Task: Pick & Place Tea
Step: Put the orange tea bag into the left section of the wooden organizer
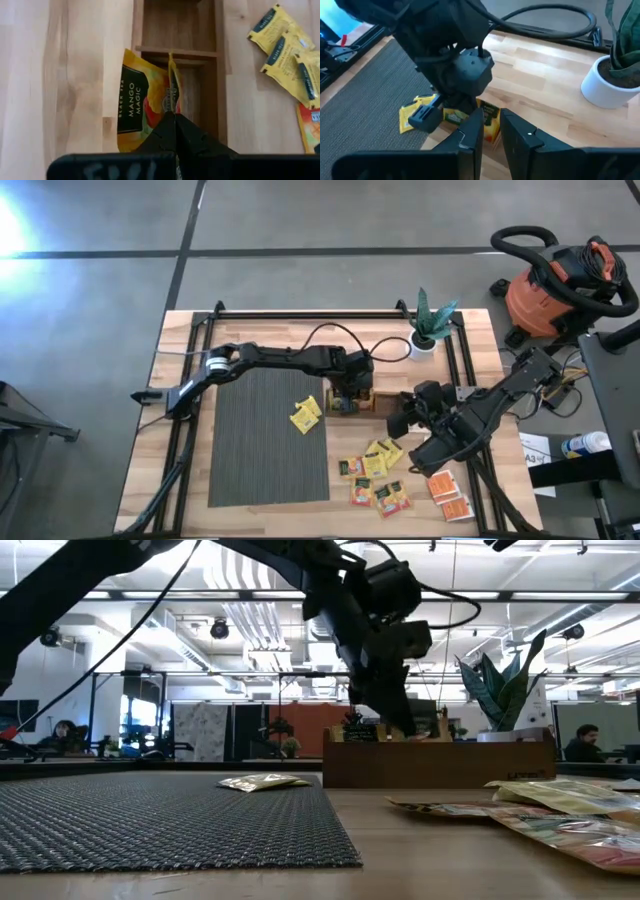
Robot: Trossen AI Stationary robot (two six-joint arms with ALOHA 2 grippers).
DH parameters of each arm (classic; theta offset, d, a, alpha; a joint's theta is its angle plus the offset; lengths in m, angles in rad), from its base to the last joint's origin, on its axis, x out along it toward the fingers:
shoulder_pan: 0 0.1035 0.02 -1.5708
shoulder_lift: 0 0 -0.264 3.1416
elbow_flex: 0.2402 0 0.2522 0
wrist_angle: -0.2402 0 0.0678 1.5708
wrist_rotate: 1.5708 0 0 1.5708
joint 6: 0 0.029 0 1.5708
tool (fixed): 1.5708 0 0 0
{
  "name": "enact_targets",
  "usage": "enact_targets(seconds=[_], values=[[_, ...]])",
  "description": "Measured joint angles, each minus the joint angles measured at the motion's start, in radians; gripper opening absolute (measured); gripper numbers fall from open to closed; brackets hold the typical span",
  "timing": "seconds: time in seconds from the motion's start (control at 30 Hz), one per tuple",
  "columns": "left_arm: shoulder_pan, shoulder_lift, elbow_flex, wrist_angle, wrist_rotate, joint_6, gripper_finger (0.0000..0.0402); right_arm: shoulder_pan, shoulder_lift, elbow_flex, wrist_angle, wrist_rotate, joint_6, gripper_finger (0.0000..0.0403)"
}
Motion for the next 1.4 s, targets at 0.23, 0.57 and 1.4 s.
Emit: enact_targets(seconds=[0.23, 0.57, 1.4], values=[[0.005, 0.003, -0.001, 0.008, -0.088, 0.015, 0.0000, -0.074, -0.006, -0.009, 0.000, 0.008, -0.049, 0.0063], [-0.004, -0.018, 0.000, 0.004, -0.108, 0.007, 0.0012, -0.156, -0.014, -0.009, 0.015, 0.009, -0.144, 0.0063], [-0.004, -0.236, -0.024, -0.164, -0.321, -0.034, 0.0062, -0.184, -0.026, -0.018, 0.037, 0.002, -0.208, 0.0063]])
